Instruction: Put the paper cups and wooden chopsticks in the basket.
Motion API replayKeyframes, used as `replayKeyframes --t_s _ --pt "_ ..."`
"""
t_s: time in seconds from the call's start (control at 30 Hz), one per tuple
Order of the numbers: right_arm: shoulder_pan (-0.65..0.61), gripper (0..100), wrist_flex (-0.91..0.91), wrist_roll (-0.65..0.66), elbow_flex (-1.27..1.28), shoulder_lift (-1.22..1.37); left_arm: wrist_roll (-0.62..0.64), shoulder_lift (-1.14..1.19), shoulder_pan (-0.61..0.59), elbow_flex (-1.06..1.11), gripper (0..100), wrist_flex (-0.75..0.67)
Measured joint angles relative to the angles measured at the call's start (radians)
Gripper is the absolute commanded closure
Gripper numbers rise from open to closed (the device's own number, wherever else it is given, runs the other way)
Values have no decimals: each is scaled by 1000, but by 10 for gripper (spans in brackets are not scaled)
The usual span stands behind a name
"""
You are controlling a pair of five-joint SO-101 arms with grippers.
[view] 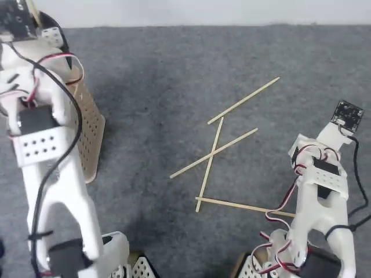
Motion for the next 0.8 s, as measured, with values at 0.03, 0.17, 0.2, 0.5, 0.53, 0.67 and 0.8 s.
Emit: replayKeyframes --t_s 0.03,0.17,0.2,0.5,0.53,0.67,0.8 --pt "0 991 0 0 0 0 12 14 0 6 986 -5" --pt "0 991 0 0 0 0 40 51 0 9 985 -11" --pt "0 991 0 0 0 0 41 54 0 9 984 -11" --pt "0 991 0 0 0 0 48 25 -6 129 819 -11" --pt "0 991 0 0 0 0 48 11 -6 138 820 -11" --pt "0 991 0 0 0 0 48 -44 -6 153 819 -11" --pt "0 991 0 0 0 0 49 -91 -6 164 819 -11"
